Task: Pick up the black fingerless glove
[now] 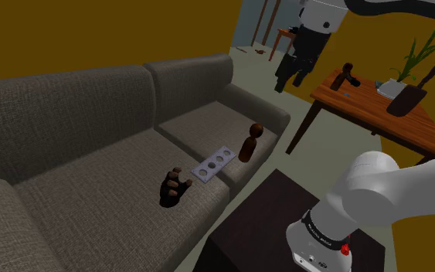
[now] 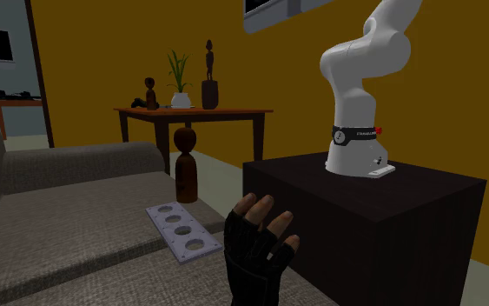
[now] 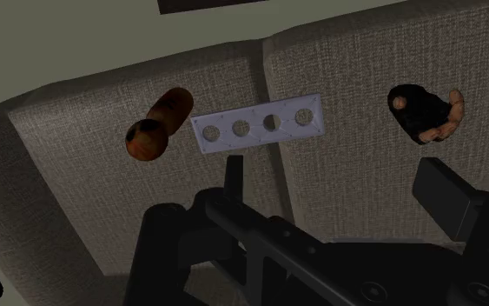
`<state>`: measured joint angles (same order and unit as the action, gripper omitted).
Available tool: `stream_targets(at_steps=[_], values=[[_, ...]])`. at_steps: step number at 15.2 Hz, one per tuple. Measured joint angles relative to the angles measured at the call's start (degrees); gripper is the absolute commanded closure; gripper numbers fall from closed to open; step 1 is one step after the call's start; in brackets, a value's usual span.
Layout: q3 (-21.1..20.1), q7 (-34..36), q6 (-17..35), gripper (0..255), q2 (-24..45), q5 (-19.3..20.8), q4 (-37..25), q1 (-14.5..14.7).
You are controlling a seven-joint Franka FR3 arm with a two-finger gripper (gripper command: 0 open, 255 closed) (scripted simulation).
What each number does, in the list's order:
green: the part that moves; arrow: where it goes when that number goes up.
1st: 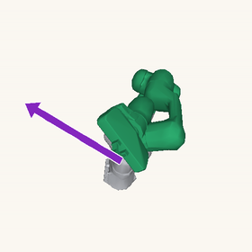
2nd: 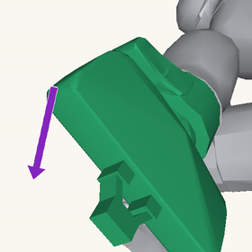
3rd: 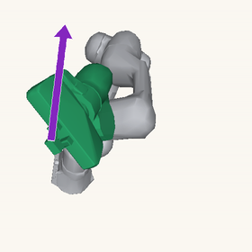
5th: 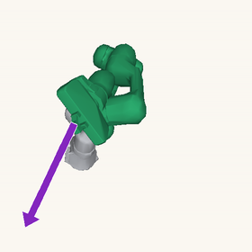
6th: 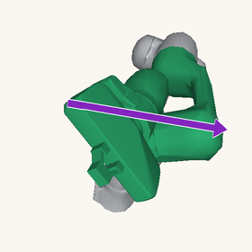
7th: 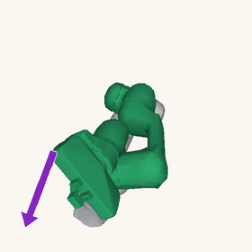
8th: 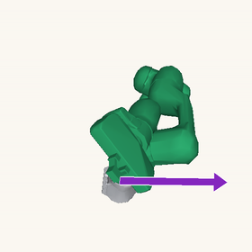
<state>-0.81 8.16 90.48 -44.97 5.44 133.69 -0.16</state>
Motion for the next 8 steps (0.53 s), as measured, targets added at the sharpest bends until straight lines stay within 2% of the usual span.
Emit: stream_targets(at_steps=[3,8], values=[[-0.76,0.98,1.82,0,0.13,-0.69,1.75,0.41],[-3.16,4.01,10.24,0,2.78,-2.85,7.56,1.82]])
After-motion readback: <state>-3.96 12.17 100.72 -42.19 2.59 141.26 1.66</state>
